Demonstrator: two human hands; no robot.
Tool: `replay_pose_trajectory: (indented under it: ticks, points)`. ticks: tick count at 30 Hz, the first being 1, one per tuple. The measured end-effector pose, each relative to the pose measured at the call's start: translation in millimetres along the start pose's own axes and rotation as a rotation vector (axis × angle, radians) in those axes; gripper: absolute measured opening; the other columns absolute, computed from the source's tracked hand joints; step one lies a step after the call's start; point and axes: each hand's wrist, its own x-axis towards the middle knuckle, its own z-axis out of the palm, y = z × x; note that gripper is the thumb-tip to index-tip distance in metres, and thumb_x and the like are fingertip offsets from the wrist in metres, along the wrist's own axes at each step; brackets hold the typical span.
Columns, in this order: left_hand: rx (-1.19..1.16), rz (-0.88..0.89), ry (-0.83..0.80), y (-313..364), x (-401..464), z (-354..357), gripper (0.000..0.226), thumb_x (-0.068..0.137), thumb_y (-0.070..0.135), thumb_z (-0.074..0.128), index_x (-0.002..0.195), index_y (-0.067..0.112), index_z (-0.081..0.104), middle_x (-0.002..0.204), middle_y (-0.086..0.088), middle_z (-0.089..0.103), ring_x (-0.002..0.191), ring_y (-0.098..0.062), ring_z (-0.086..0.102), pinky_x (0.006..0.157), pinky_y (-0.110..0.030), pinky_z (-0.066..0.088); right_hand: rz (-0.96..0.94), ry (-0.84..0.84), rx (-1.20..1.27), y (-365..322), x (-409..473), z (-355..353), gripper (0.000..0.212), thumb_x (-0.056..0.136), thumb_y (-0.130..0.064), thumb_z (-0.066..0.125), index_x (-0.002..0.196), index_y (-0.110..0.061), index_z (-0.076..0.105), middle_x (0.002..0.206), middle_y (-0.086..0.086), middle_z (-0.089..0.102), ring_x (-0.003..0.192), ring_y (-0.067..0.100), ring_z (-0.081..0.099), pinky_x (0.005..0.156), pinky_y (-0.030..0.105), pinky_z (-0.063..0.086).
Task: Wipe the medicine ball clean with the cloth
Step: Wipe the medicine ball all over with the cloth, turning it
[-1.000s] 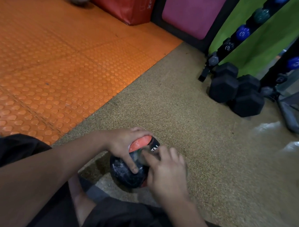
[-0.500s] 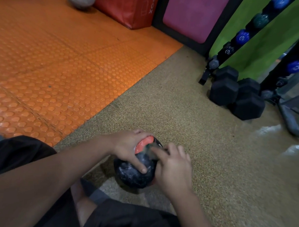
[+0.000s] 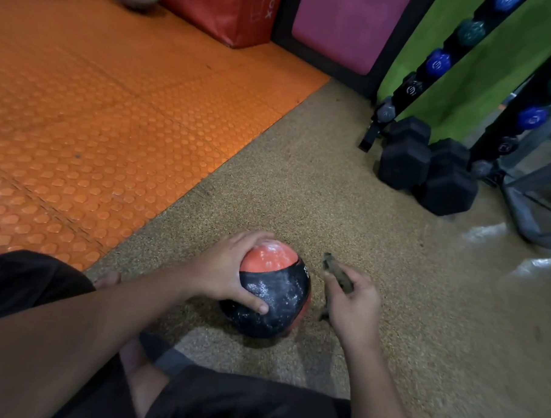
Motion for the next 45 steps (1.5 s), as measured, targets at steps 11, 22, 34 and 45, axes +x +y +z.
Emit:
replay_pose_trajectory:
  ticks: [11,22,34,45]
  points:
    - [-0.427,-0.155,-0.021,-8.5,-1.8,26.9,0.146,0.038,0.06,0.105,0.156,0.056,0.02,0.15,0.013,0.042,0.136,-0.02,0.053,0.109,-0.042,0.053,0.495,-0.05,0.283,18.5,8.7,27.9,0.026,0.097,-0.006,0.063,0.105,-0.025,0.078,0.094,-0.004,0.08,0.09,0.026,0.077,0.086,0.049,0.063]
    - [-0.187,-0.279,-0.106,-3.4,-23.0,-8.6,0.135,0.044,0.088,0.086,0.155,0.061,0.015,0.154,0.004,0.048,0.132,-0.024,0.056,0.108,-0.046,0.052,-0.049,-0.202,-0.236,-4.0,-13.6,32.7,0.045,0.093,0.005,0.057,0.119,-0.026,0.077,0.117,-0.016,0.073,0.101,0.006,0.069,0.096,0.025,0.054]
    - [0.087,0.123,-0.131,2.1,-16.9,-2.2,0.122,0.051,0.089,0.083,0.151,0.065,0.018,0.162,0.028,0.009,0.152,-0.012,0.025,0.124,-0.049,0.033,0.095,-0.182,-0.089,-9.8,-33.2,7.7,0.017,0.101,-0.034,0.064,0.099,-0.033,0.08,0.074,-0.026,0.072,0.076,-0.001,0.07,0.068,0.017,0.053]
    - [0.093,0.179,0.01,12.2,-10.2,14.6,0.125,0.043,0.091,0.083,0.149,0.051,0.031,0.155,0.028,0.028,0.142,-0.007,0.041,0.119,-0.041,0.038,-0.337,0.008,-0.417,-15.9,-81.0,23.7,0.029,0.093,-0.037,0.057,0.115,-0.033,0.075,0.098,-0.008,0.064,0.077,0.014,0.065,0.067,0.028,0.052]
